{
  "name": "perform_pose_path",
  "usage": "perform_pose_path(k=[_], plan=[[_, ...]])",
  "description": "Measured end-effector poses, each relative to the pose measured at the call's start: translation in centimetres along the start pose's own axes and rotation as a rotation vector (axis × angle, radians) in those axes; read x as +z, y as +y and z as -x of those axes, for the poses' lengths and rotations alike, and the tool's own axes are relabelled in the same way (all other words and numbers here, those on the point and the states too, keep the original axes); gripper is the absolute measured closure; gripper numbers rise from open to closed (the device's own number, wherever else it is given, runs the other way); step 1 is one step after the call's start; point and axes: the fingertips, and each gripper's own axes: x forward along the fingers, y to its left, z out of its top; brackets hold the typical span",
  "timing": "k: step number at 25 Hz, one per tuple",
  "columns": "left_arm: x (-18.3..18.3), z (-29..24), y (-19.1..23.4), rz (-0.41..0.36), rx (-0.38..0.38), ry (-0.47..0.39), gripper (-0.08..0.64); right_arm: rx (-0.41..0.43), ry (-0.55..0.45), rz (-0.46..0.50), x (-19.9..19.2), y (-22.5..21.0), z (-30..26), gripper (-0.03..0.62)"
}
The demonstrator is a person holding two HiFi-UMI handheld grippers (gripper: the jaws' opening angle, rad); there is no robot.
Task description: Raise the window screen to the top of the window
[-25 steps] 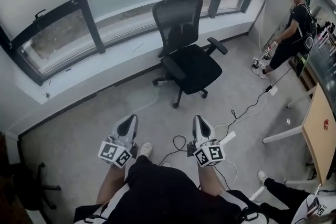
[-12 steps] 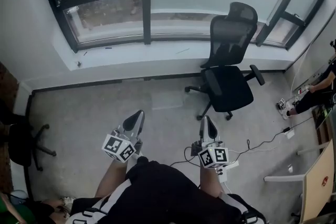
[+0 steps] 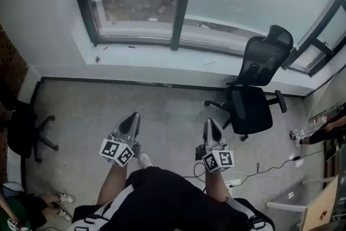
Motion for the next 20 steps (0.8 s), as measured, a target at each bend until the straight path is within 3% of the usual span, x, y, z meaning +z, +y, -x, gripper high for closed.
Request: perform_pose_path(k=[9, 14, 20], plan=[[2.8, 1.7, 10.4, -0.002, 0.128, -0.022, 0.556, 0.150, 0.041, 0.005, -3.4, 7.0, -11.4, 0.589], [4.1, 4.0, 15.9, 0.007, 0.223, -0.055, 0.557, 0.231, 0.048, -0.041, -4.6, 11.8, -16.0, 0.589], [4.5, 5.4, 19.2, 0.012, 0.304, -0.076, 0.557, 0.274, 0.084, -0.043, -6.1, 13.2, -20.4, 0.589]])
